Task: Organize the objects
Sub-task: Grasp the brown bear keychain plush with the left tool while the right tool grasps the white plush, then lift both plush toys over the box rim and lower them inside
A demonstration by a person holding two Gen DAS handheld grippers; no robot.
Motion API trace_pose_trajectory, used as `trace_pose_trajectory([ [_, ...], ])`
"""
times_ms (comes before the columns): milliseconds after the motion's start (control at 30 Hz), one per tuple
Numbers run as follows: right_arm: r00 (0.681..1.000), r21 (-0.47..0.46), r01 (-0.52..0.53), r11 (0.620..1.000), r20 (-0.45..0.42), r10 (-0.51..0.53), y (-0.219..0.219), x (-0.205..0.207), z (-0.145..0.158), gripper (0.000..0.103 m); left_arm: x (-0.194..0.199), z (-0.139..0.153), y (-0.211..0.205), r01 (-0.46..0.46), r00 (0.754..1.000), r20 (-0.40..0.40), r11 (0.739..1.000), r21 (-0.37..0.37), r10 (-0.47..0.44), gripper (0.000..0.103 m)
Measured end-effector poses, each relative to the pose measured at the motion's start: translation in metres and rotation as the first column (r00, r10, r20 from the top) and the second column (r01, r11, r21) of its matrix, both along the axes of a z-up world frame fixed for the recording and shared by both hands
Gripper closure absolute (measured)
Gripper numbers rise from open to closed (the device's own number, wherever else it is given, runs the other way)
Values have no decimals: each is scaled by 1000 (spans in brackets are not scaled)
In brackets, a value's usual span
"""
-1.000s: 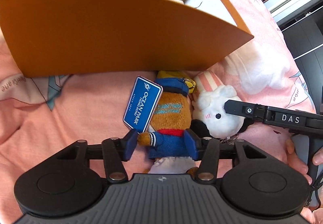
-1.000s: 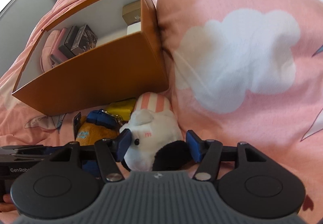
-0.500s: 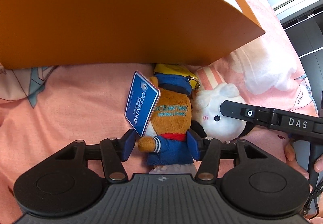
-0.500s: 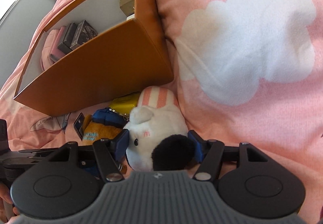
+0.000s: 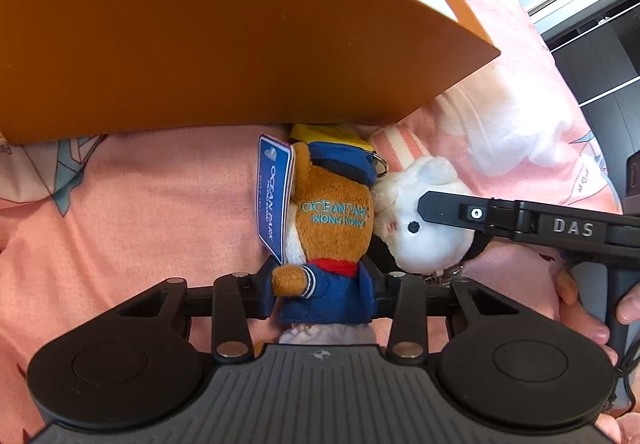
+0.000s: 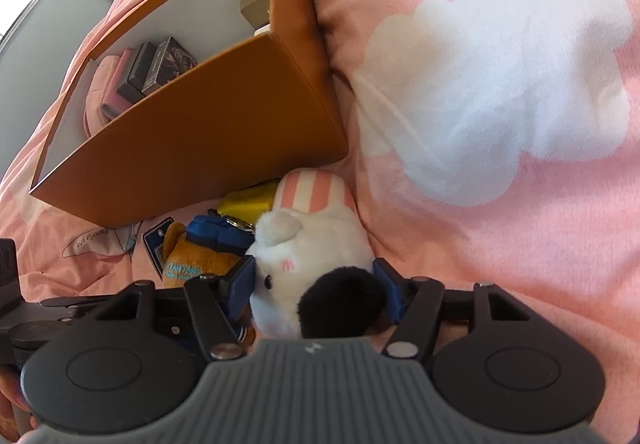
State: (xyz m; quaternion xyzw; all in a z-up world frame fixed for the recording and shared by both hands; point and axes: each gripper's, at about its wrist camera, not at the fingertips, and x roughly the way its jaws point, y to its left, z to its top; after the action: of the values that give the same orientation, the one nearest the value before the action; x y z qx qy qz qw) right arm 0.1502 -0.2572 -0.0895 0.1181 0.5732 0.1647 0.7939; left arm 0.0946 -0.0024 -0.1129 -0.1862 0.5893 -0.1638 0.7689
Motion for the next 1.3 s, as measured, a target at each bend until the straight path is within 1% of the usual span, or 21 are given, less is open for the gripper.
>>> trace_pose_trajectory([
  [133,1000,-12,-17,1000,11,17,2,-2,3,43,-5,12,5,4,1000,31,1000,18,-5,60],
  [300,998,-63,-60,996,33,62,13,-6,8,45,-8,22,10,1,999,53,999,45,-3,62],
  [500,996,-77,-73,994,50,77,18,-12,18,47,-12,30,28,-31,997,74,999,23,29,62],
  [633,993,-55,-88,995,71,92,21,-19,30,48,-11,35,31,-42,994,104,999,4,42,62],
  [733,990,-32,-106,994,89,108,26,-26,42,48,-13,45,36,-47,990,132,999,-6,47,62],
  [900,982,-34,-124,992,137,127,30,-35,66,48,-13,58,40,-56,982,179,998,-21,59,62],
  [1067,971,-11,-142,990,192,141,29,-43,98,48,-11,79,42,-48,972,228,998,-42,57,62],
  [1167,963,21,-147,989,234,138,28,-43,118,48,-7,97,46,-47,964,258,997,-66,63,62],
  [1300,942,57,-158,986,310,133,29,-37,147,48,2,124,51,-61,946,317,997,-46,72,62],
])
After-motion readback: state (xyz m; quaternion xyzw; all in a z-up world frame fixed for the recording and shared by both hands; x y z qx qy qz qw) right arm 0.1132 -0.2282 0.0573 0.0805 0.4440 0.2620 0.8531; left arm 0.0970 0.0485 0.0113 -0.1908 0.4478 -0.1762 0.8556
